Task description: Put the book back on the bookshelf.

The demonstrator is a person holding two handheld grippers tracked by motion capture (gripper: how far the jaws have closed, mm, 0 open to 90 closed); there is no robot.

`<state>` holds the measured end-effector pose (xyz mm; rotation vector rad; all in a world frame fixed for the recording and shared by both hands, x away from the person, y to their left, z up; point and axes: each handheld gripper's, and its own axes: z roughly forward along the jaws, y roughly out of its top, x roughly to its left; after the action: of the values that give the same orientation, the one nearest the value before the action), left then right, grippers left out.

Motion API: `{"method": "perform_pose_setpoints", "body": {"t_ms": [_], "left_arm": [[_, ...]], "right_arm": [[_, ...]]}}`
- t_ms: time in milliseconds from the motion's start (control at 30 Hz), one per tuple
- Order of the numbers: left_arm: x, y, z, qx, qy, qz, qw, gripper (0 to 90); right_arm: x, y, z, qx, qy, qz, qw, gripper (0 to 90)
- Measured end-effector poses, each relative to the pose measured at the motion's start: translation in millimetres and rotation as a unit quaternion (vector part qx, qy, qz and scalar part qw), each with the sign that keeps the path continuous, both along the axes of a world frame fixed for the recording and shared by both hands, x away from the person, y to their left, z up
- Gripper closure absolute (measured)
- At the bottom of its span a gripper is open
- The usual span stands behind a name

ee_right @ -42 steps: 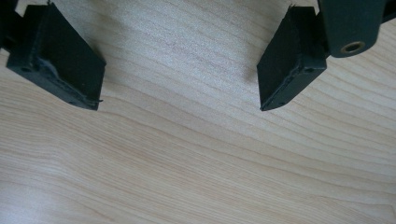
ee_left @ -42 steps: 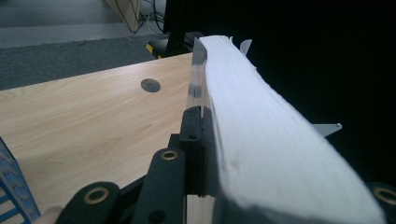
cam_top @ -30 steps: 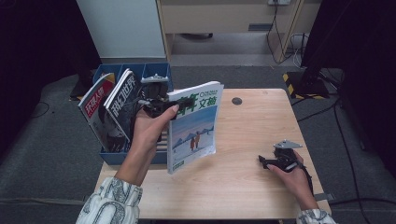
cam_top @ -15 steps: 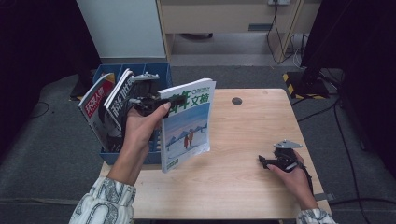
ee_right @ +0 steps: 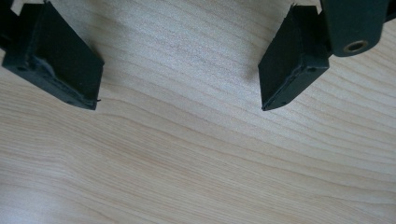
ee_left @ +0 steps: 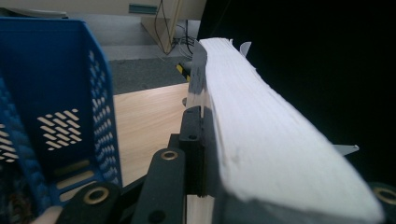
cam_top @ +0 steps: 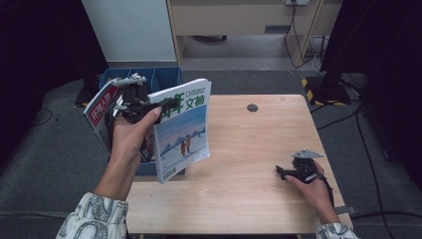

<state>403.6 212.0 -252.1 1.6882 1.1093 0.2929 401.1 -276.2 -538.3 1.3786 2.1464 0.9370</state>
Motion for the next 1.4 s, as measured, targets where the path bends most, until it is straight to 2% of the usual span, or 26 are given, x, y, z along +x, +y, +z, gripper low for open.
{"method": "perform_pose_setpoints", "body": {"t_ms": [200,500,967,1200,1400], "left_arm": [[-5.9,18.9,6.5,0.003,-0.004,0.017,0.9998,73.0],[-12.1,45.4,13.5,-0.003,-0.010,0.043,0.9990,72.9],[-12.9,73.0,19.1,-0.009,-0.012,0.085,0.9963,72.9],[-3.0,78.8,20.0,-0.002,-0.012,0.112,0.9936,72.9],[10.5,76.2,17.1,0.006,-0.011,0.124,0.9922,72.9]], "right_arm": [[0.1,-0.2,0.0,-0.001,-0.001,0.001,1.0000,14.0],[0.1,-0.1,-0.1,0.000,-0.001,0.001,1.0000,14.0],[0.1,0.0,-0.1,0.000,-0.001,0.001,1.0000,13.9],[0.1,0.0,-0.1,0.000,-0.001,0.001,1.0000,13.9],[0.1,0.0,-0.1,-0.001,-0.001,0.001,1.0000,13.9]]}}
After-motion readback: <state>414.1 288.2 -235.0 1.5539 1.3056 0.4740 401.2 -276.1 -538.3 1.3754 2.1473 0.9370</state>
